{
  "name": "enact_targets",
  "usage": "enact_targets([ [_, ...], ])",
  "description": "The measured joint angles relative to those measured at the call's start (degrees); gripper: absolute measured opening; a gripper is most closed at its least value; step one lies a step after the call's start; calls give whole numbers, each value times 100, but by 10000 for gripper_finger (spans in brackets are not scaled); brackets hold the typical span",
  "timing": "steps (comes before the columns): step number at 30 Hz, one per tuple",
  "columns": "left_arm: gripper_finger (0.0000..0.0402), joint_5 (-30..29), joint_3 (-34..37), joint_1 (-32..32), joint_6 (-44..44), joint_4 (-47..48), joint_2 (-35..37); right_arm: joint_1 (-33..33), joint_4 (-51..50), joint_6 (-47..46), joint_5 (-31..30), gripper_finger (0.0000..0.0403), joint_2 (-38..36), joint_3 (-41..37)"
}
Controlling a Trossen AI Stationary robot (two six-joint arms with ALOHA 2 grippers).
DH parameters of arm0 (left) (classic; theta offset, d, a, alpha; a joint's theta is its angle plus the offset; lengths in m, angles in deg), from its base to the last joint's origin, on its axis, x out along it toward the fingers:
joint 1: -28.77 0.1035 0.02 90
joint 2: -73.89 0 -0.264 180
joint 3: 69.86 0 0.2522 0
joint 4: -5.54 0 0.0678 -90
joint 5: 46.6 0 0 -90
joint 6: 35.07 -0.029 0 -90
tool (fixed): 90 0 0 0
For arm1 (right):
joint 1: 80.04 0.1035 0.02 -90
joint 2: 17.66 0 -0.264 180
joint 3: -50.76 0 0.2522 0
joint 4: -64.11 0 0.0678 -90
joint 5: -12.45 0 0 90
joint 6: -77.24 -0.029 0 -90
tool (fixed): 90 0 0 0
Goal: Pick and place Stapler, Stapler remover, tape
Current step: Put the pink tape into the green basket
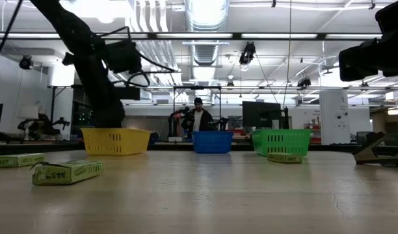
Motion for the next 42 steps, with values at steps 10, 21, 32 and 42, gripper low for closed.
enact_targets([
  [10, 167, -144, -67, -9, -305, -273, -321, -1, 0, 0, 0, 13, -1, 0],
  [21, 84, -126, -52, -90, -1260, -216, 92, -1, 0, 0, -1, 13, -1, 0],
  [32, 130, 86, -23, -79, -1690, -739, -362, 0, 0, -2, 0, 13, -1, 0],
  [42, 176, -63, -72, -37, -1592, -848, -848, 0, 2, 0, 0, 13, -1, 0],
])
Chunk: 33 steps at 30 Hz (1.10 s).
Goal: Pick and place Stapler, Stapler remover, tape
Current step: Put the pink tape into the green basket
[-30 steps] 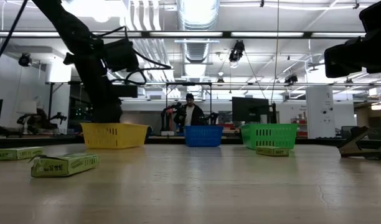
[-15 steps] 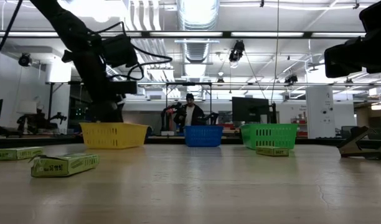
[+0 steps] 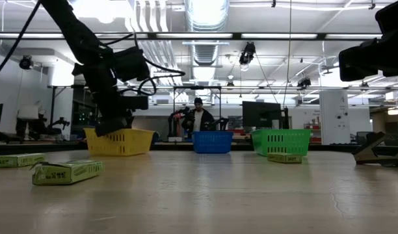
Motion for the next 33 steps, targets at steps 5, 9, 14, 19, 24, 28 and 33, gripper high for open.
enact_targets([
  [5, 134, -43, -78, 0, 84, 115, 87, -2, 0, 0, -2, 13, 0, 0],
  [9, 57, -136, -239, 7, 12, 361, 305, 0, -1, -2, 0, 13, 0, 0],
  [14, 40, -237, -479, 7, 15, 774, 495, -1, 2, 0, -1, 13, 2, 0],
  [19, 55, -237, -853, -3, 358, 963, 726, -2, 2, -2, 0, 13, 2, 0],
  [24, 52, 331, -1114, -111, 765, 835, 886, -2, 0, -2, 0, 13, 0, 0],
  [28, 45, 765, -1204, -308, 1063, 399, 892, 0, 0, 0, -2, 13, -2, 0],
  [33, 57, 1071, -1235, -753, 1504, -66, 896, 0, 0, 0, 0, 13, 0, 0],
])
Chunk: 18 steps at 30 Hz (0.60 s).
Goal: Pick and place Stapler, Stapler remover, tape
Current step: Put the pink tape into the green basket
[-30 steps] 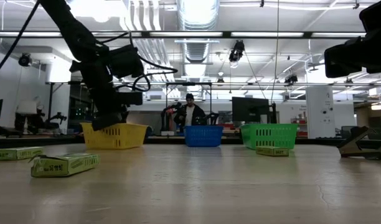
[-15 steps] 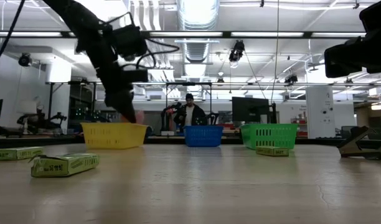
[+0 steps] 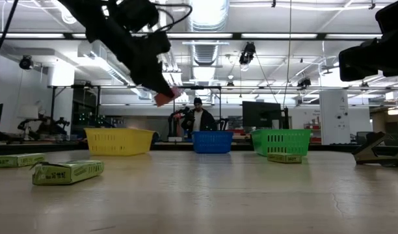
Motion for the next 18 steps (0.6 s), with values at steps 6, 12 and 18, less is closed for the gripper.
enact_targets([
  [6, 47, 249, 0, -567, 22, -782, 1, -2, 0, -1, 0, 13, 0, 0],
  [12, 55, 816, 0, -629, 562, -1015, -3, 0, -2, 0, 0, 13, 0, 0],
  [18, 55, 1142, 0, -903, 735, -1568, -96, -2, 101, 106, -2, 13, 0, -2],
])
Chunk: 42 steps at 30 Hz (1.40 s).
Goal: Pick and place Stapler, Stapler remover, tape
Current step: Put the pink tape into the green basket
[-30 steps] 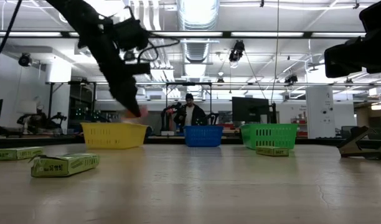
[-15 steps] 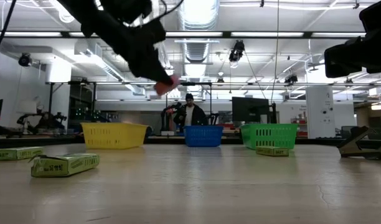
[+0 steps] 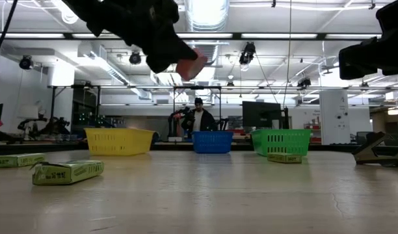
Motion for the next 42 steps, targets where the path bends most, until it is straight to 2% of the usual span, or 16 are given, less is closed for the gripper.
enact_targets([
  [3, 53, 445, 4, -144, 55, -504, -121, 0, 465, -336, -23, 13, 4, 0],
  [7, 56, 991, 4, -198, 322, -940, -297, 0, 1439, -1433, -111, 13, 34, 0],
  [9, 56, 1118, 6, -191, 552, -1076, -378, 0, 1779, -1491, -83, 13, 104, 2],
  [12, 55, 1144, 5, -189, 904, -1212, -490, 1, 2174, -1328, 484, 13, 259, 0],
  [15, 55, 1161, 4, -192, 1304, -1346, -620, 2, 2589, -1079, 278, 13, 440, 0],
  [20, 60, 1312, 4, -211, 1684, -1589, -846, 2, 3170, -1495, 189, 13, 1031, 22],
  [23, 59, 1563, 0, -212, 2019, -1869, -994, 4, 3061, -1489, 68, 13, 1582, 239],
  [27, 56, 1711, -129, -248, 2296, -1978, -1193, 2, 2604, -1326, -26, 25, 2595, 896],
  [32, 60, 1951, -261, -342, 2424, -1986, -1352, 3, 1685, -904, -56, 80, 3911, 2058],
  [36, 59, 1988, -282, -434, 2429, -1985, -1388, 4, 677, -568, -485, 132, 4873, 2988],
  [39, 57, 1986, -282, -504, 2429, -1968, -1391, 2, 527, -223, -751, 161, 5525, 3460],
  [42, 60, 1987, -282, -561, 2420, -1963, -1394, 4, 529, 115, -758, 184, 6066, 3863],
])
